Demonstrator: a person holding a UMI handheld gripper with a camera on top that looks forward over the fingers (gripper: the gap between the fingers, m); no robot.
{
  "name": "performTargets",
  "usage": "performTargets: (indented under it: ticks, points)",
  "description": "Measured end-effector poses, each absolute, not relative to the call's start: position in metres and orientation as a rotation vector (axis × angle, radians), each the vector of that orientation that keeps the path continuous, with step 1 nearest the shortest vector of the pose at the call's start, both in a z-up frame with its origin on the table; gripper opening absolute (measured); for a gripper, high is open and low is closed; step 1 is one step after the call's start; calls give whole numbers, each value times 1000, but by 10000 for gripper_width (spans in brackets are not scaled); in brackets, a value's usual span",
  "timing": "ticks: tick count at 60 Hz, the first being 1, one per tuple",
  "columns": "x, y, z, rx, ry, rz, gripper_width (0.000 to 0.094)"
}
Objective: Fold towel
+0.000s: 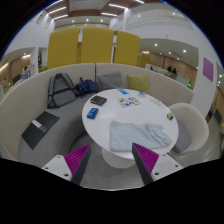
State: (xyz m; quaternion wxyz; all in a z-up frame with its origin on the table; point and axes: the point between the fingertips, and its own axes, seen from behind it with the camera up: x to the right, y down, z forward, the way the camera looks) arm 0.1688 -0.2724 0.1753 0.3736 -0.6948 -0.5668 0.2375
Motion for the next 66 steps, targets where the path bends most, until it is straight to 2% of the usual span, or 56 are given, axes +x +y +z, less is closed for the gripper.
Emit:
performTargets:
  ticks: [27,38,39,41,47,54,60,66]
  points:
    - [34,-219,25,-1868,-1407,655,859]
    - [9,-202,-20,-1855,-1459,616,791]
    - [9,-202,-23,-1855,-1463,613,734]
    - [6,-201,-23,-1838,-1459,621,698]
    - [3,-180,-21,-1785,-1445,540,40]
    - [-2,-198,-20,-1852,-1509,638,22]
    - [-2,-194,18,-1867,-1513,740,22]
    - [4,-158,63,-1857,-1472,775,22]
